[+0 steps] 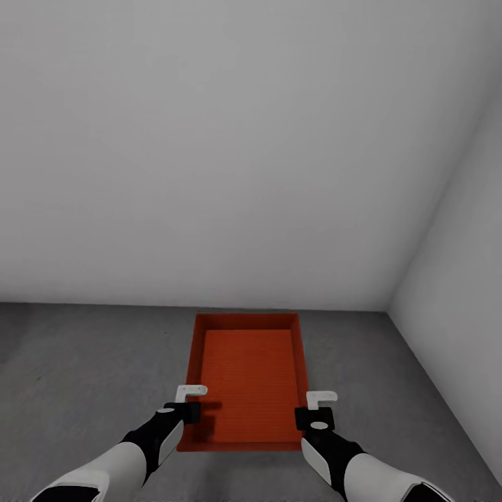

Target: Move the two storage containers from the living room to the garage. In the garage, place one container on the floor and stack the other container on top of it (either order is fine).

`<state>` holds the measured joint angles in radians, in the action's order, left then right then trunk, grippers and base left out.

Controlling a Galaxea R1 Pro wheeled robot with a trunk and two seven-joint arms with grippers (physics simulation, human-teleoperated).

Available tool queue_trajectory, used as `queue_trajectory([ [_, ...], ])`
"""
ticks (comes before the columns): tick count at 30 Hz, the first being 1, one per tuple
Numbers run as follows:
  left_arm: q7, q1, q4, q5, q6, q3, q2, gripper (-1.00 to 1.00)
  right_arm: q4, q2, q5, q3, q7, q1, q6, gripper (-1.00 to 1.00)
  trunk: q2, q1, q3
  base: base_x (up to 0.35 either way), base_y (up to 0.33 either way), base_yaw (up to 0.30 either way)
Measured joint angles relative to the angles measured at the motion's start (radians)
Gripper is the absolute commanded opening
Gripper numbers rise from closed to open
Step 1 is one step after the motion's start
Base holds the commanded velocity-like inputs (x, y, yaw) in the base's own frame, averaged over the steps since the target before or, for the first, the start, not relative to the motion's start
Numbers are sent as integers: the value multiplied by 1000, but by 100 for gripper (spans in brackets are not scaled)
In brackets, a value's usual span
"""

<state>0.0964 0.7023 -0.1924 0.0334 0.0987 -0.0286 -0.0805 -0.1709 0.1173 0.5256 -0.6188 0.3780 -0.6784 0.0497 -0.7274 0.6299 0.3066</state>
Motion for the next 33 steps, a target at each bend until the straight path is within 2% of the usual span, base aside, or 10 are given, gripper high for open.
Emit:
queue_trajectory([
  [33, 0, 0, 0, 0, 0, 0, 0, -100, 0, 0, 2, -2, 0, -1, 0, -100, -231, 127, 157, 0, 0, 0],
])
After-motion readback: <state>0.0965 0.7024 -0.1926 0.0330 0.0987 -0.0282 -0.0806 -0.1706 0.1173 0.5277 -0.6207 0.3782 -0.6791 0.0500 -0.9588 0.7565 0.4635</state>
